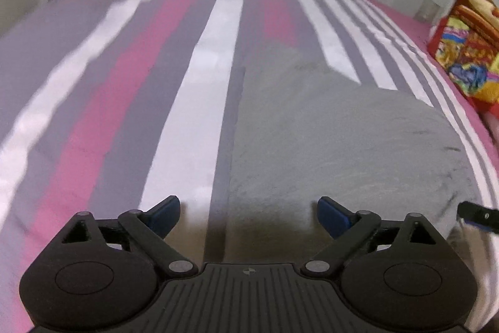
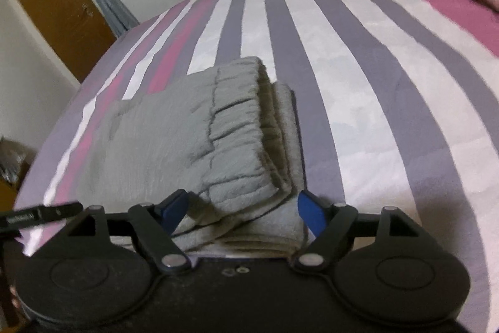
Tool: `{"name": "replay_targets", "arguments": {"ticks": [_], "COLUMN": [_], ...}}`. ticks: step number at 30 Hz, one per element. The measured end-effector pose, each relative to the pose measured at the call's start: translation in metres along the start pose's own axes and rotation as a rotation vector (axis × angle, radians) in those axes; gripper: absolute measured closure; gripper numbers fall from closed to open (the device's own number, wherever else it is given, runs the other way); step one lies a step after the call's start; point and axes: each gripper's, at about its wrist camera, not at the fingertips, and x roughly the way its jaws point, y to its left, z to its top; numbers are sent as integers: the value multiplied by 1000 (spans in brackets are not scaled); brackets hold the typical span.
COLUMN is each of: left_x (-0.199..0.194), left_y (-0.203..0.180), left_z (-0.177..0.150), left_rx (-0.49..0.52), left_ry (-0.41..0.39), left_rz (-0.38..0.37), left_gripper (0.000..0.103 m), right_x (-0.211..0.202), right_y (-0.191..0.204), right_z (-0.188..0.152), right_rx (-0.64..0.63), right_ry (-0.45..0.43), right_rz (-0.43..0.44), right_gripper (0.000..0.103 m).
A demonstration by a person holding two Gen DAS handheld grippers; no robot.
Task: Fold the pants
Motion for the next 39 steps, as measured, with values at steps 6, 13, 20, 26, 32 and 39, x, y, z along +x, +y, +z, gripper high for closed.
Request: {"name": "replay_targets", "arguments": {"ticks": [6, 13, 20, 26, 32, 39], "left_x": [22, 42, 47, 53, 62, 58], "left_y": [12, -6, 5, 10, -1, 11], "left_z": [-1, 3, 9, 10, 11, 12], "left_rx": [-106, -4, -81, -84, -88, -79], "left_ry": [42, 71, 78, 93, 88, 109], "left_rz": [-108, -218, -300, -326, -333, -436], "left_gripper": [9, 10, 35, 38, 38, 38], "right_x": [11, 24, 23, 31, 49, 42], "right_y": [-12, -29, -44, -59, -46, -56], "right_z": [6, 13, 14, 13, 13, 12], "right_rx": [49, 84, 132, 225, 211, 232], "right_ry": [41, 77, 80, 90, 83, 148], "right_rz": [58, 128, 206, 260, 246, 389], "right_gripper": [25, 23, 24, 14, 15, 39]}}
